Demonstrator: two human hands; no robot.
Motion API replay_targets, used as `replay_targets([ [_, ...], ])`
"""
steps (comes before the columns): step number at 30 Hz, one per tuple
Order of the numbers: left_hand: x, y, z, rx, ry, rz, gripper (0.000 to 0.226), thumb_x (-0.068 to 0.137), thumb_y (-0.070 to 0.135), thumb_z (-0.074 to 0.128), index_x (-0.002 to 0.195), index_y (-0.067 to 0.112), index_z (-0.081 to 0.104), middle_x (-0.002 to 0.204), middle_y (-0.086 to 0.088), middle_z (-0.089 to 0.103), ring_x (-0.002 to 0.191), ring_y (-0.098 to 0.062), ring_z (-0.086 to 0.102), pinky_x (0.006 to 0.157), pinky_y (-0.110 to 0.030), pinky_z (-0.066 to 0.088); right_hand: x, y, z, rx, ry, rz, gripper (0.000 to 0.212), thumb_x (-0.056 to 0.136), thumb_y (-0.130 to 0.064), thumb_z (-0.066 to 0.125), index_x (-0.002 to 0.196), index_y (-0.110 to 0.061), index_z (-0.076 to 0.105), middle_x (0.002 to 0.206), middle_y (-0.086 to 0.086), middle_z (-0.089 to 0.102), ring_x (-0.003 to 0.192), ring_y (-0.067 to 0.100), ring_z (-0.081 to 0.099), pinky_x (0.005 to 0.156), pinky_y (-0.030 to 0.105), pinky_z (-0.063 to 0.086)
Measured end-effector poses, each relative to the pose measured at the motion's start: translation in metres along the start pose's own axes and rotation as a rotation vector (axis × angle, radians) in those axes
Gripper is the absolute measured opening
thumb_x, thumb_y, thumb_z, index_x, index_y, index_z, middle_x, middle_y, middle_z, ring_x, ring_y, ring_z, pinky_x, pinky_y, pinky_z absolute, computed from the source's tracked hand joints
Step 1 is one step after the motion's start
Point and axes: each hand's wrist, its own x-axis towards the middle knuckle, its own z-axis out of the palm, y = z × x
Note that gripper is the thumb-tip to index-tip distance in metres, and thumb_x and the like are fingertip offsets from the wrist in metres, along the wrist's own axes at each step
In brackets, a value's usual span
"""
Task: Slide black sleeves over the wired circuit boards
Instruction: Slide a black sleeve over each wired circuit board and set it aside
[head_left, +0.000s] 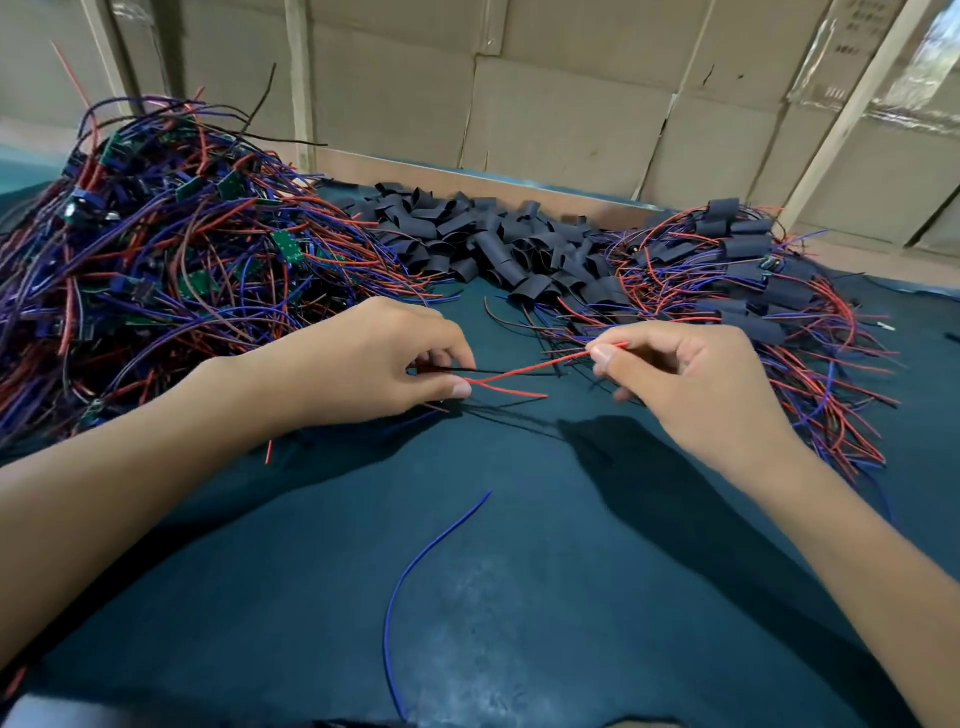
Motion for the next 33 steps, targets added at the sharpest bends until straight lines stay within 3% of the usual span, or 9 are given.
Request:
replay_targets([
  [2, 0.0, -0.001, 0.0, -0.013, 0.004, -0.003, 0.016, 0.091, 0.035, 0.07, 0.102, 0.024, 0.073, 0.088, 0.012, 0.062, 0.083, -0.002, 0.06, 0.075, -0.01, 0.04, -0.001, 0.0, -0.001, 0.003, 0.029, 0.018, 0.009, 0.084, -0.034, 0.07, 0.081, -0.03, 0.077, 0.069, 0.003, 0.071, 0.063, 0.028, 0.066, 0.071, 0.05, 0.057],
  [5, -0.001, -0.001, -0.001, -0.002, -0.021, -0.004, 0.021, 0.089, 0.034, 0.073, 0.107, 0.023, 0.072, 0.092, 0.01, 0.064, 0.085, -0.005, 0.061, 0.08, -0.02, 0.047, 0.0, -0.003, -0.003, 0.073, 0.142, 0.052, 0.017, 0.072, -0.034, 0.066, 0.072, -0.018, 0.072, 0.061, 0.009, 0.065, 0.054, 0.026, 0.061, 0.065, 0.056, 0.057],
  [9, -0.001, -0.004, -0.002, 0.032, -0.034, -0.025, 0.016, 0.092, 0.025, 0.071, 0.108, 0.021, 0.073, 0.091, 0.009, 0.067, 0.086, -0.008, 0.062, 0.084, -0.029, 0.049, 0.0, -0.004, -0.02, -0.037, 0.268, -0.084, 0.029, 0.065, -0.028, 0.057, 0.055, -0.002, 0.049, 0.05, 0.02, 0.046, 0.049, 0.035, 0.044, 0.048, 0.044, 0.038],
  [12, -0.002, -0.005, -0.001, 0.02, -0.032, -0.016, 0.014, 0.092, 0.022, 0.071, 0.106, 0.019, 0.074, 0.089, 0.006, 0.067, 0.086, -0.012, 0.064, 0.083, -0.032, 0.05, -0.004, -0.006, -0.035, -0.115, 0.256, -0.295, 0.028, 0.068, -0.015, 0.05, 0.05, 0.001, 0.037, 0.047, 0.012, 0.034, 0.048, 0.026, 0.032, 0.047, 0.034, 0.022],
  [17, -0.002, -0.004, 0.0, 0.003, 0.001, 0.003, 0.013, 0.092, 0.019, 0.071, 0.105, 0.019, 0.074, 0.088, 0.005, 0.068, 0.084, -0.012, 0.064, 0.082, -0.033, 0.05, -0.006, -0.01, -0.04, -0.243, 0.469, -0.45, 0.023, 0.084, -0.002, 0.051, 0.069, 0.002, 0.067, 0.061, 0.008, 0.055, 0.059, 0.015, 0.049, 0.058, 0.024, 0.031],
  [19, -0.002, -0.004, 0.0, -0.009, 0.002, 0.008, 0.012, 0.093, 0.023, 0.069, 0.104, 0.021, 0.074, 0.088, 0.007, 0.068, 0.084, -0.01, 0.065, 0.081, -0.034, 0.051, -0.004, -0.012, -0.031, -0.311, 0.407, -0.429, 0.03, 0.096, -0.016, 0.055, 0.074, -0.003, 0.071, 0.066, 0.006, 0.061, 0.062, 0.019, 0.056, 0.059, 0.027, 0.038],
  [25, -0.001, -0.005, 0.005, 0.023, 0.017, 0.048, 0.01, 0.095, 0.023, 0.067, 0.102, 0.021, 0.074, 0.087, 0.008, 0.067, 0.081, -0.008, 0.063, 0.076, -0.033, 0.051, -0.012, -0.01, 0.026, -0.555, -0.27, -0.254, 0.033, 0.095, -0.05, 0.062, 0.11, -0.024, 0.075, 0.101, -0.003, 0.07, 0.099, 0.022, 0.06, 0.091, 0.038, 0.047],
  [29, -0.001, -0.005, 0.007, 0.04, 0.038, 0.04, 0.01, 0.095, 0.023, 0.066, 0.1, 0.021, 0.074, 0.087, 0.008, 0.065, 0.081, -0.007, 0.061, 0.077, -0.031, 0.05, -0.009, 0.001, 0.036, -0.524, -0.212, -0.217, 0.025, 0.096, -0.036, 0.067, 0.113, -0.018, 0.073, 0.099, 0.0, 0.066, 0.099, 0.023, 0.056, 0.087, 0.034, 0.042],
  [33, -0.002, -0.002, 0.004, 0.077, 0.058, 0.03, 0.022, 0.099, 0.037, 0.059, 0.111, 0.023, 0.071, 0.099, 0.011, 0.064, 0.095, -0.007, 0.056, 0.09, -0.035, 0.047, -0.013, -0.002, 0.028, -0.354, -0.185, -0.188, 0.013, 0.092, -0.022, 0.074, 0.104, -0.018, 0.069, 0.089, -0.006, 0.063, 0.083, 0.009, 0.057, 0.08, 0.03, 0.046],
])
